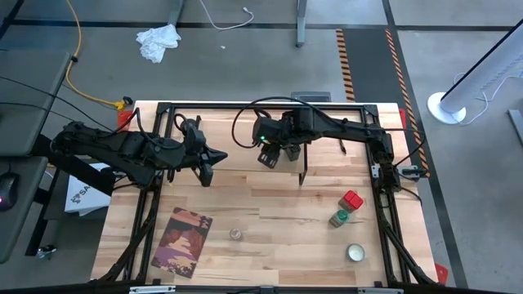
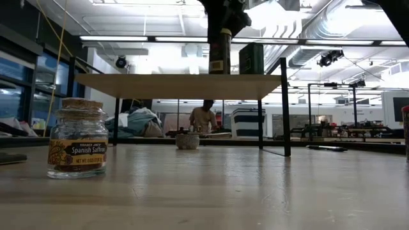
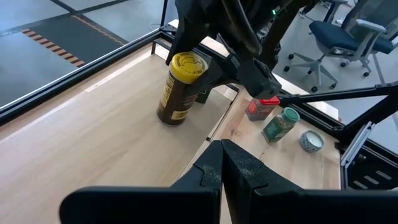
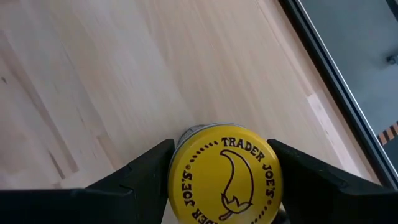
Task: Shelf spices
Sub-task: Put the yellow seasoning can on the shelf, then adjust the black seasoning can, then put the green seasoning bottle on the shelf
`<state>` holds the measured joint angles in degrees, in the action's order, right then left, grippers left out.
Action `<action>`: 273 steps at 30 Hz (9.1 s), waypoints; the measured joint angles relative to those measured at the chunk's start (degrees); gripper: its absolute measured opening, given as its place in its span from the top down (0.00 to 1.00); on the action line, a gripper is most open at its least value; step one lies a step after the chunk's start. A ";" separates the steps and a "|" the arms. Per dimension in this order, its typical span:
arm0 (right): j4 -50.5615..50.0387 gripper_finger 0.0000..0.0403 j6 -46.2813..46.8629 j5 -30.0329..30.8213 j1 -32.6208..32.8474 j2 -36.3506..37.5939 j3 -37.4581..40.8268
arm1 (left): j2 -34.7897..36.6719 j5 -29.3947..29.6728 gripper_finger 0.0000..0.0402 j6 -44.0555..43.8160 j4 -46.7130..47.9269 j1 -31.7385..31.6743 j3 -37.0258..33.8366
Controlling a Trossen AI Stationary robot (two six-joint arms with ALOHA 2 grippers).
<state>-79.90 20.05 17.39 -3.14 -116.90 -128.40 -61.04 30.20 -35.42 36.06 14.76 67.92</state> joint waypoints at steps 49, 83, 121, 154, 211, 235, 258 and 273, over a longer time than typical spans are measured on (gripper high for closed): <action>3.88 0.08 -6.95 -18.50 2.42 13.71 -6.56 | -7.24 -1.76 1.00 5.30 -3.54 -8.54 -0.04; -10.12 0.99 44.97 10.47 33.10 22.09 20.39 | -29.51 7.12 1.00 -12.25 -18.02 -7.10 -0.07; 25.21 1.00 37.90 8.28 7.25 37.87 53.98 | -27.64 10.23 1.00 -5.88 -15.01 -4.32 -0.04; 18.55 1.00 39.16 -4.45 21.63 46.20 58.95 | -5.59 13.79 1.00 -3.52 2.82 4.32 -8.00; 7.85 0.24 60.54 -12.06 32.17 47.06 79.08 | 2.76 5.48 0.73 -12.39 -2.76 2.43 -13.49; 7.83 0.24 57.98 -11.56 32.13 47.06 79.08 | 2.76 8.07 0.73 -13.97 -2.78 2.43 -13.49; 7.83 0.24 57.92 -11.56 32.13 47.06 79.08 | 2.76 8.81 0.73 -13.88 -2.74 2.43 -13.49; 7.85 0.24 58.10 -11.56 32.11 47.06 79.08 | 2.76 9.40 0.73 -13.33 -2.69 2.43 -13.49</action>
<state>-72.05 78.15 5.82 28.97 -69.84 -49.32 -58.28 39.59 -48.75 33.36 17.19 54.43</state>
